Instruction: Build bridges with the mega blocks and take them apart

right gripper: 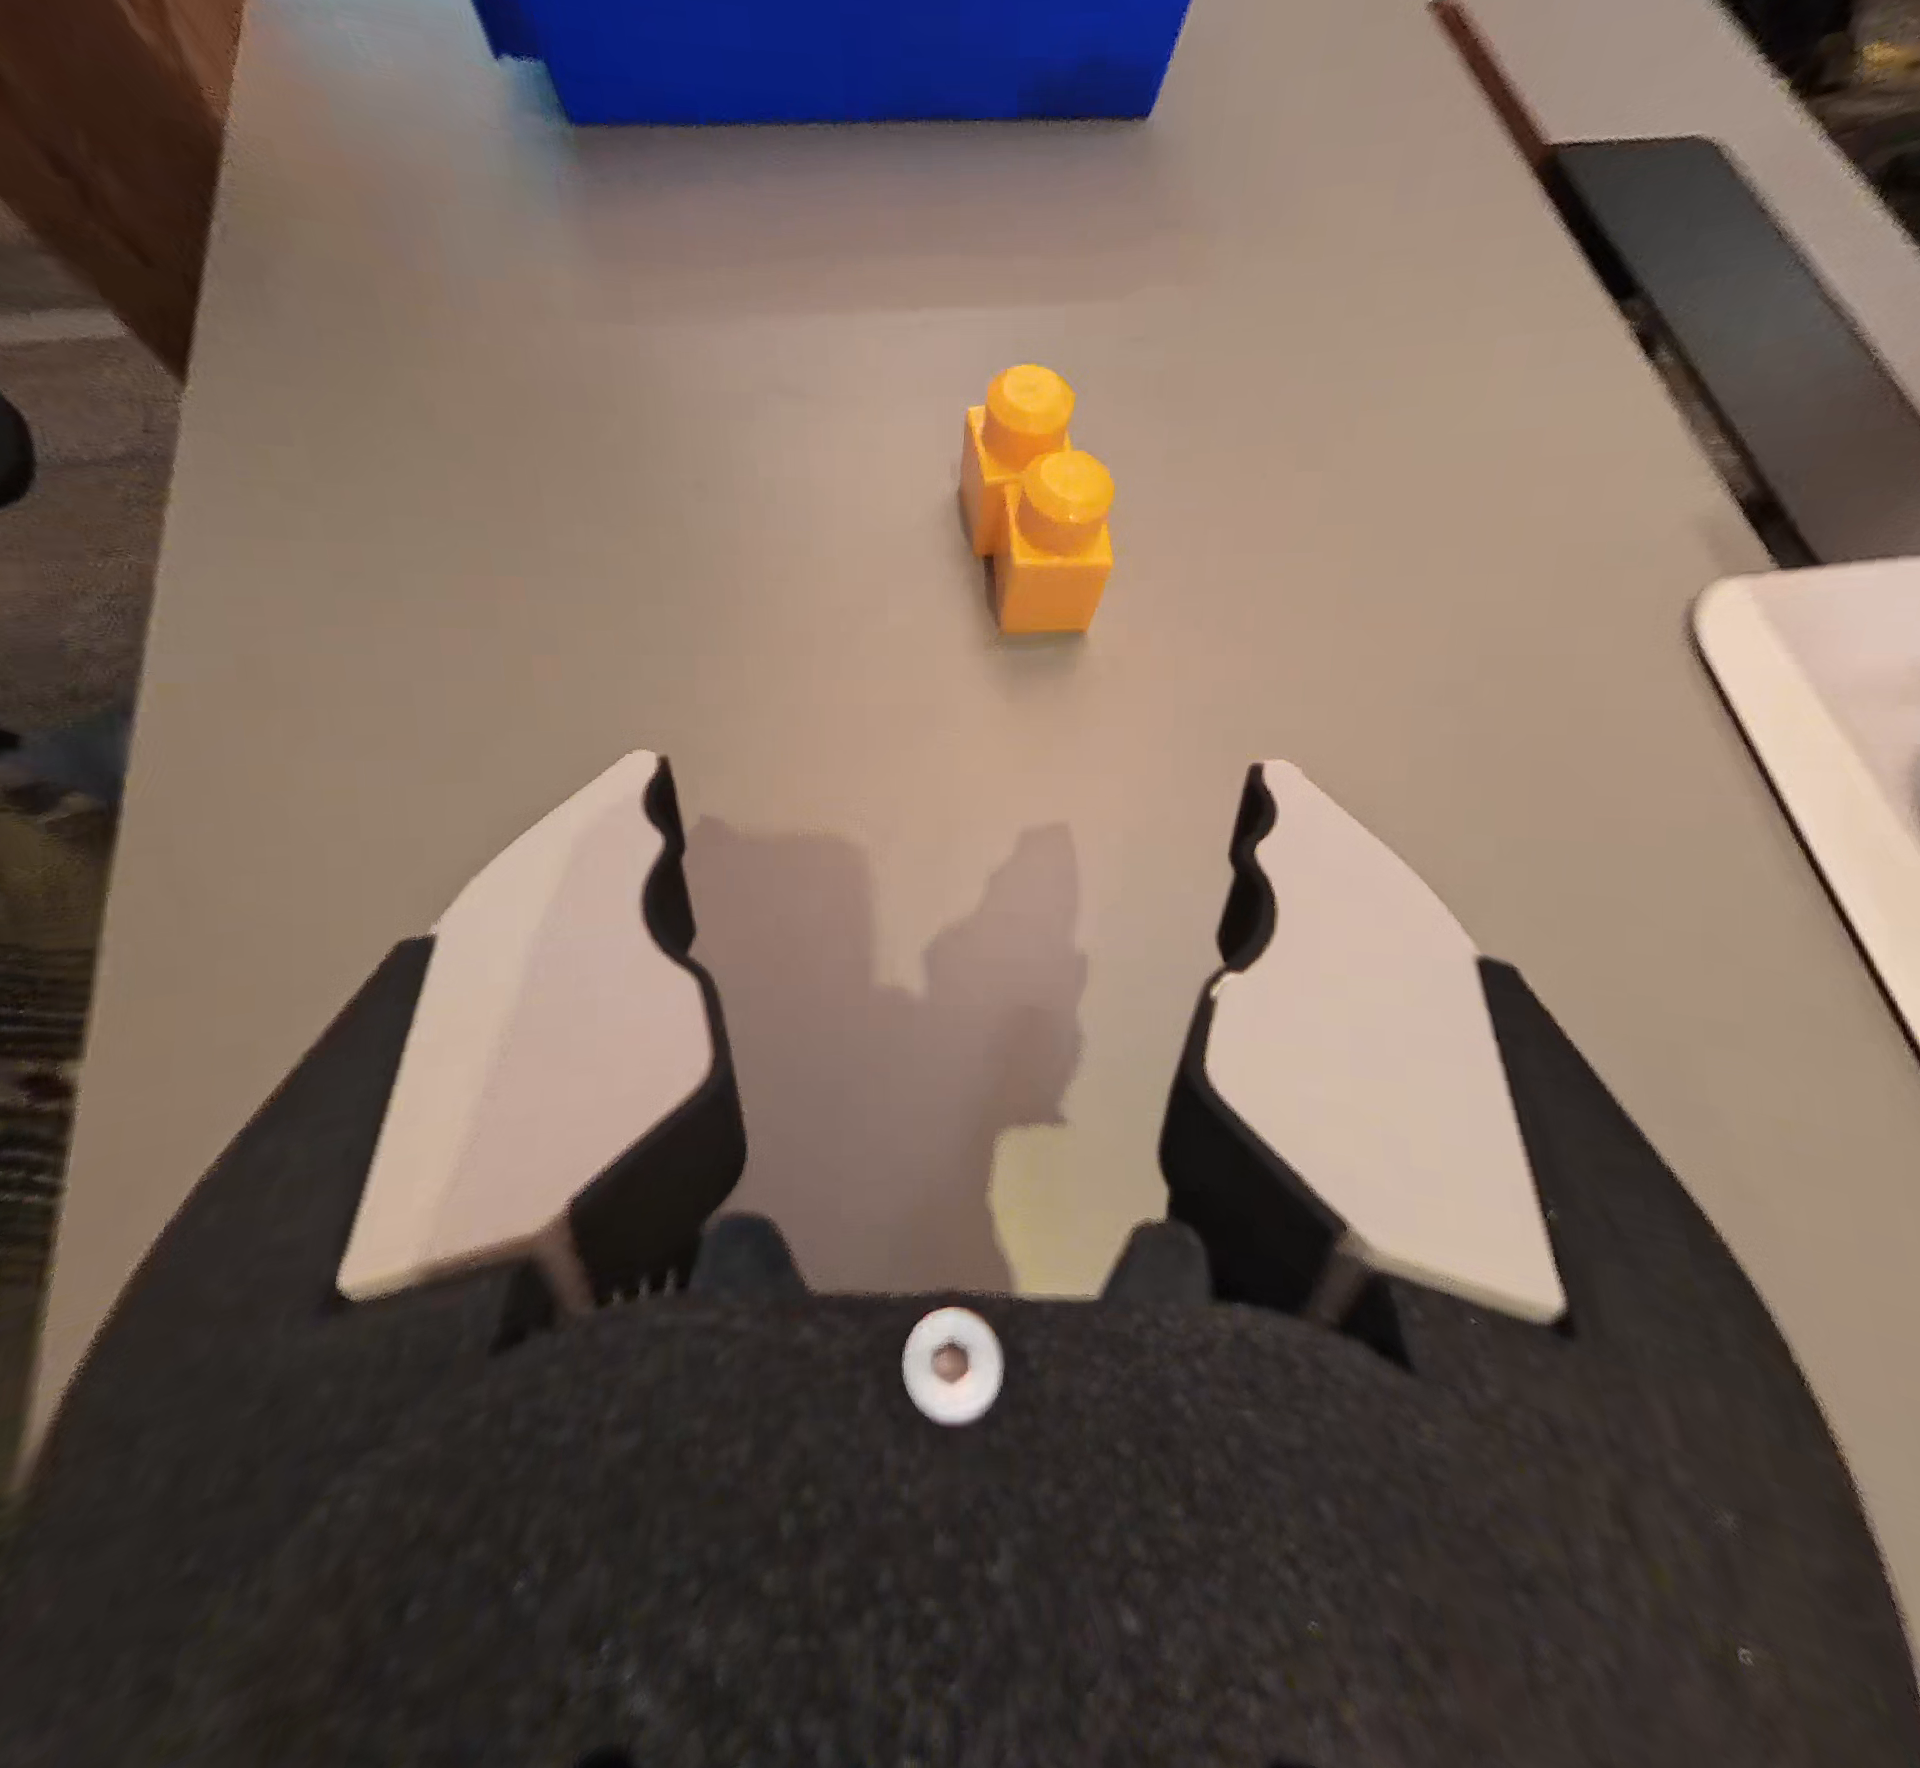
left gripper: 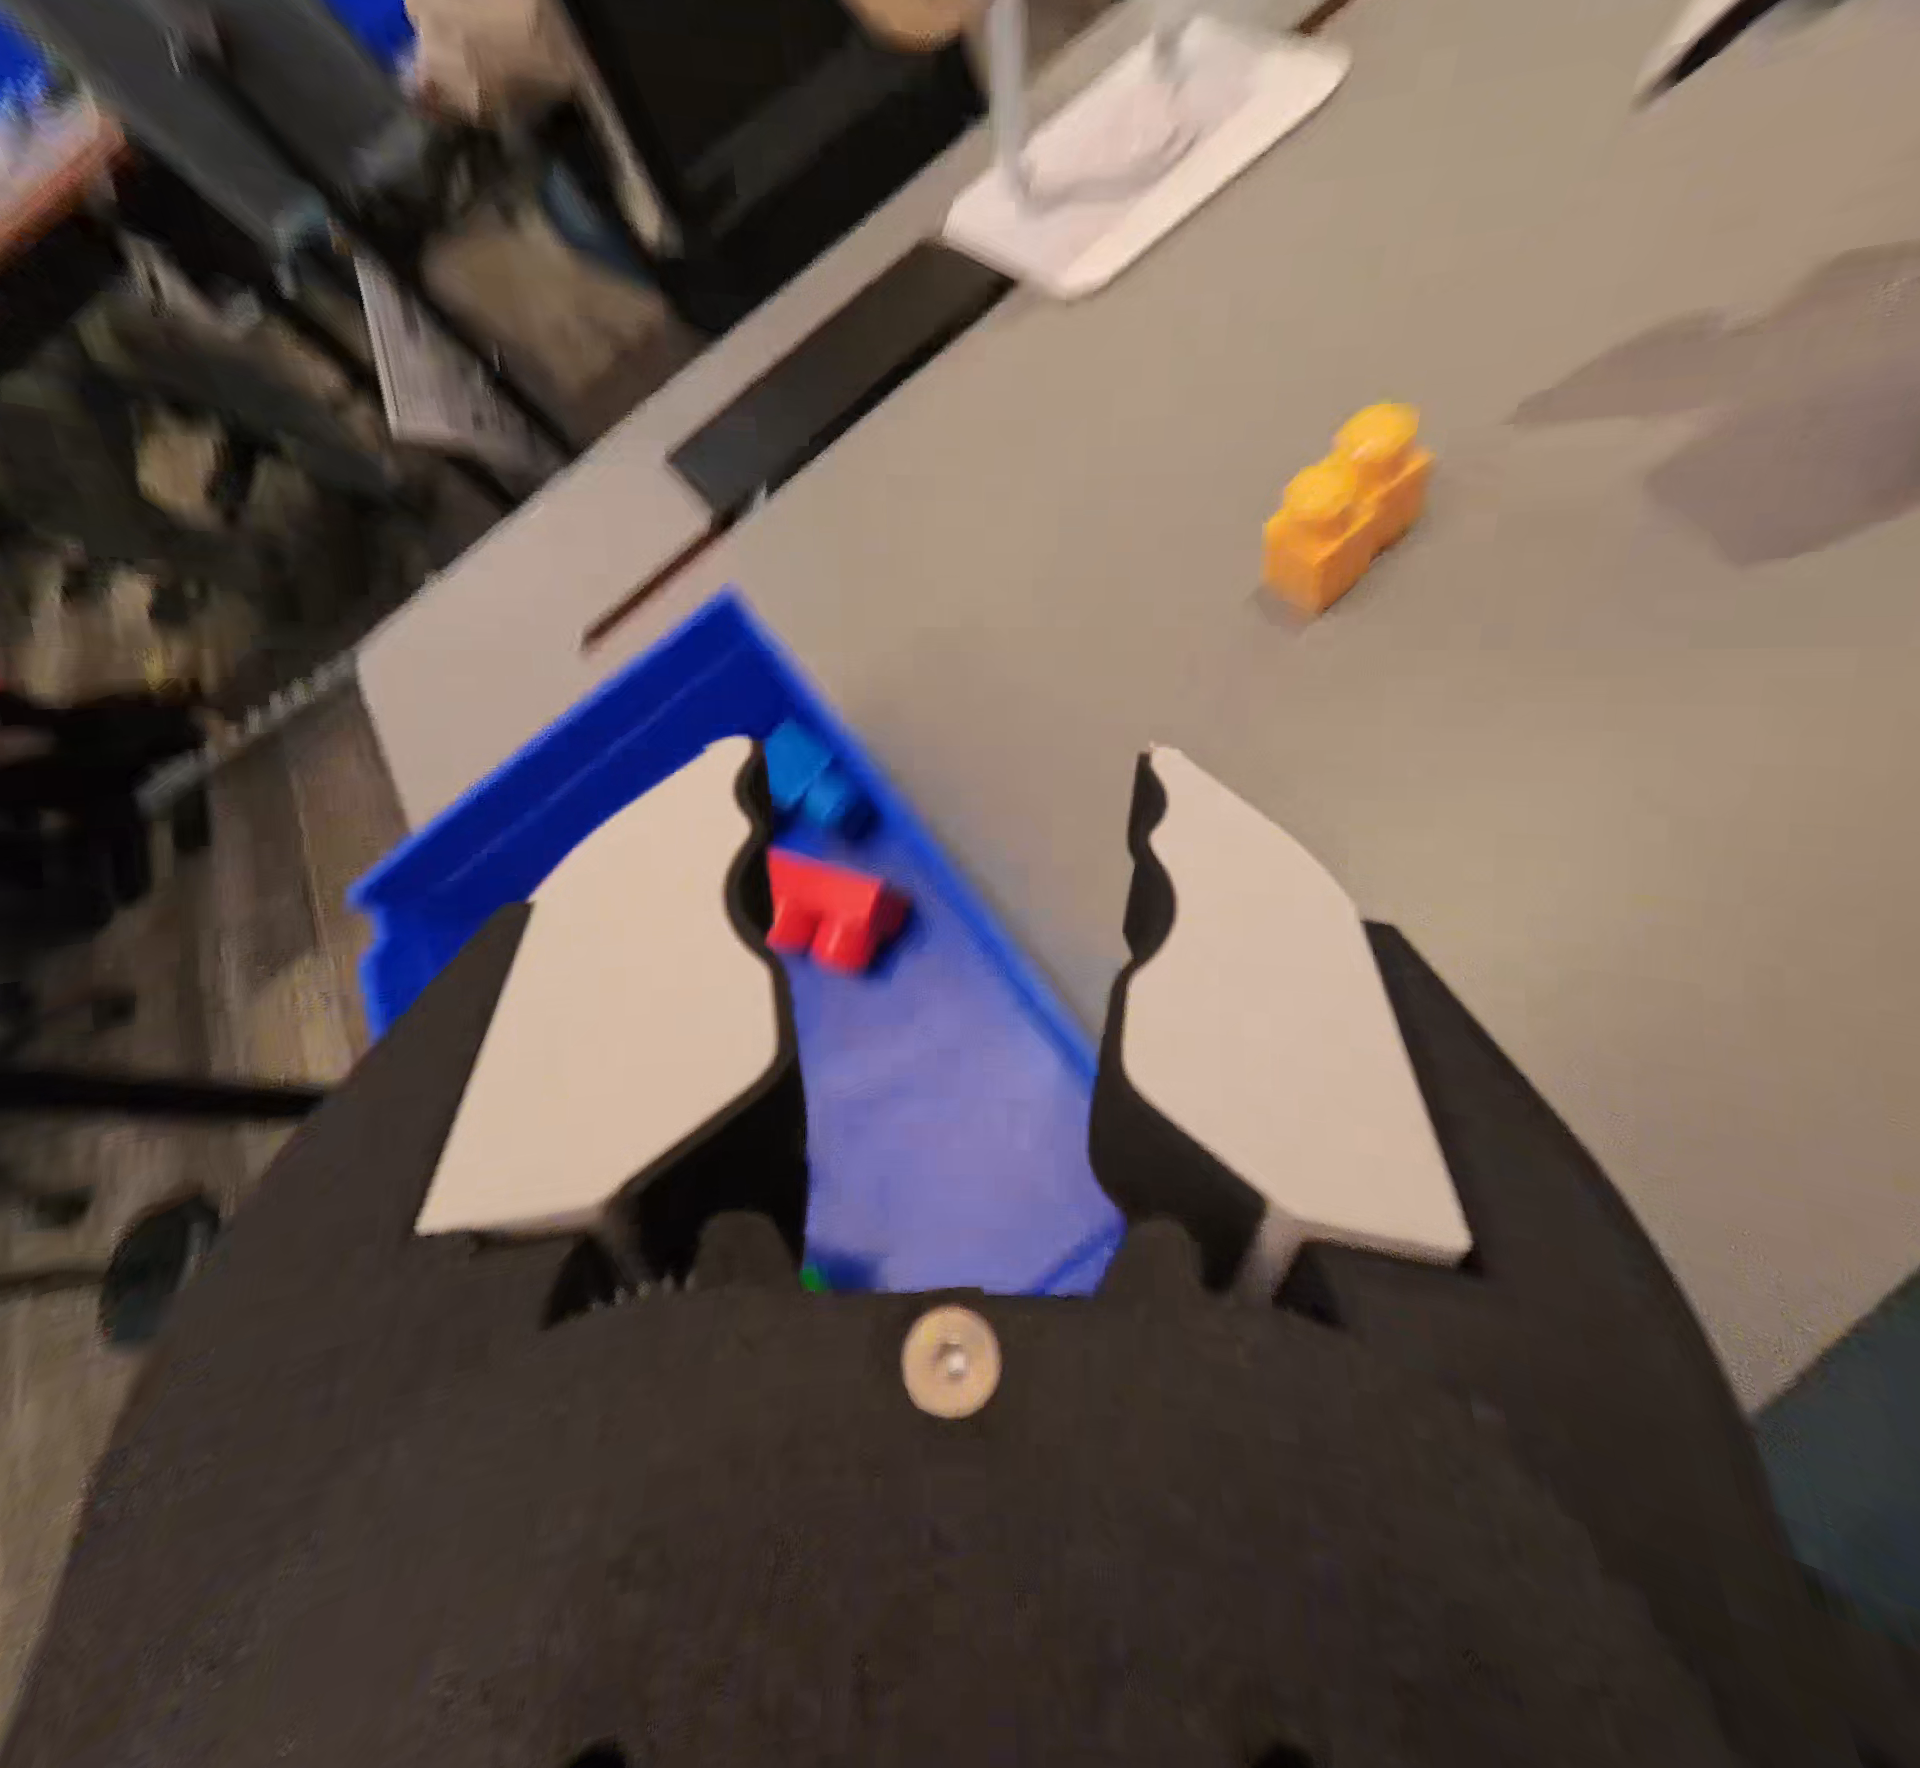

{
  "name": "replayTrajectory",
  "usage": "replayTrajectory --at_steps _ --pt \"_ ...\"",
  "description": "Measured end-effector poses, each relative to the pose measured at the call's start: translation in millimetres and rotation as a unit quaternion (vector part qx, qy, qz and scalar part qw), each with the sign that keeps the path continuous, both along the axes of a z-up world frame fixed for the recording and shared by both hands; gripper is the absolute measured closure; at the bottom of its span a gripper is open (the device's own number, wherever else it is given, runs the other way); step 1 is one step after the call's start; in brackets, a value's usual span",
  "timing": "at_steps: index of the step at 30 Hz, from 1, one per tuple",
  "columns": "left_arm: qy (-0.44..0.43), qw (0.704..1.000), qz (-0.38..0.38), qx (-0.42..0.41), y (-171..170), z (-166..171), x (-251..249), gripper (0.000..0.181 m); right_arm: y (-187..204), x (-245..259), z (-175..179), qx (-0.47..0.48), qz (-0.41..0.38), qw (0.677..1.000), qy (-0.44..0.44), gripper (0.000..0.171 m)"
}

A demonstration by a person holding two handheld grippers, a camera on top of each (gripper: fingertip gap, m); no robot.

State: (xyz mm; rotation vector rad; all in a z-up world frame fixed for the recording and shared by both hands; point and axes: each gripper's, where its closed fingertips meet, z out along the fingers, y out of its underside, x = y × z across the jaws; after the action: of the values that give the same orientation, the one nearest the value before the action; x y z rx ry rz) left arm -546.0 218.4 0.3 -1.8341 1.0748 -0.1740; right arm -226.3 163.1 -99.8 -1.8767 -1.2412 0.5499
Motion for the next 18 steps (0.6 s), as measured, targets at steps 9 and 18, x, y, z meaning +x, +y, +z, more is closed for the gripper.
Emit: replayTrajectory --at_steps 9,18 --pt "0.066 0.974 0.104 -0.189 74.6 -69.1 -94.9 0.126 -66.1 61.9 27.6 0.022 -0.126 0.990 0.058 0.081" --pt "0.124 0.952 0.131 -0.249 97.6 -119.3 -117.6 0.138 -86.2 87.6 29.0 0.017 -0.172 0.983 0.066 0.086"
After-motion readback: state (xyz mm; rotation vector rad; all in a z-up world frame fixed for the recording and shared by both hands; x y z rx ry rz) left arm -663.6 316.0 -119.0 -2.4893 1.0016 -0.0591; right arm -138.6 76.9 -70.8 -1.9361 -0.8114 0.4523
